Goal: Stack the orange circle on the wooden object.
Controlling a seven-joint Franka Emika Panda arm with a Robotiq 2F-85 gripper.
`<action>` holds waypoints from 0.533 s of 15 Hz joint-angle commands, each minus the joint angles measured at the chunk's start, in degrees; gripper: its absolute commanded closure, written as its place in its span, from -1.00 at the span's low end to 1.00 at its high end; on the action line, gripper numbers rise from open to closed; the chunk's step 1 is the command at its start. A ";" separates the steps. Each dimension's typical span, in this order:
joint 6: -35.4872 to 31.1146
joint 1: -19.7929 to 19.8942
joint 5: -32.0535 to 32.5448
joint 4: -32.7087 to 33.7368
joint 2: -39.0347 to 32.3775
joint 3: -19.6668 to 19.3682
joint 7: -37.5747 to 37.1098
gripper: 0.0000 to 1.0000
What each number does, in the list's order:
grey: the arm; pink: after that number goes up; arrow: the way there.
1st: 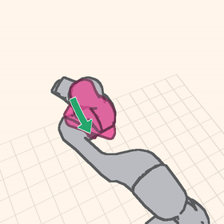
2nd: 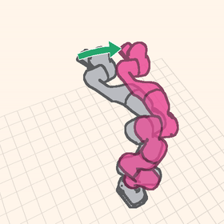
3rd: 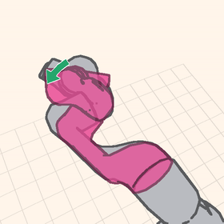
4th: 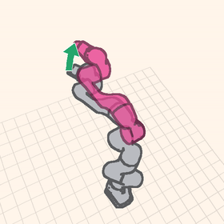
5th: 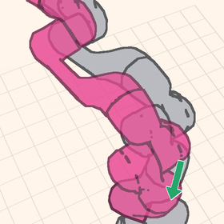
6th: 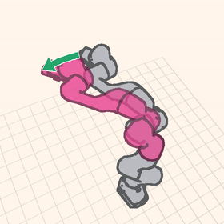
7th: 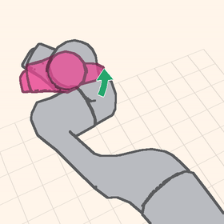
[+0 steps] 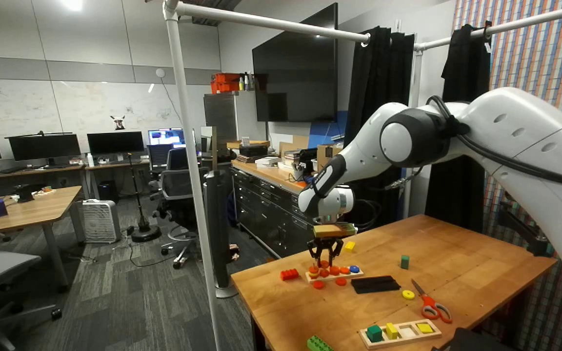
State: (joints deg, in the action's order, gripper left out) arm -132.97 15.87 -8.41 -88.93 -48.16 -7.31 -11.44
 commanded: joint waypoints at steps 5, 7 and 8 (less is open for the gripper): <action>6.06 1.50 -2.52 5.48 -2.20 0.81 1.43 0.64; 6.75 1.64 -2.85 6.12 -2.57 0.79 1.39 0.64; 7.15 1.71 -2.97 6.43 -2.75 0.78 1.38 0.64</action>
State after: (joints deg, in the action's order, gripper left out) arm -128.45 16.55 -9.52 -85.82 -49.48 -7.22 -11.39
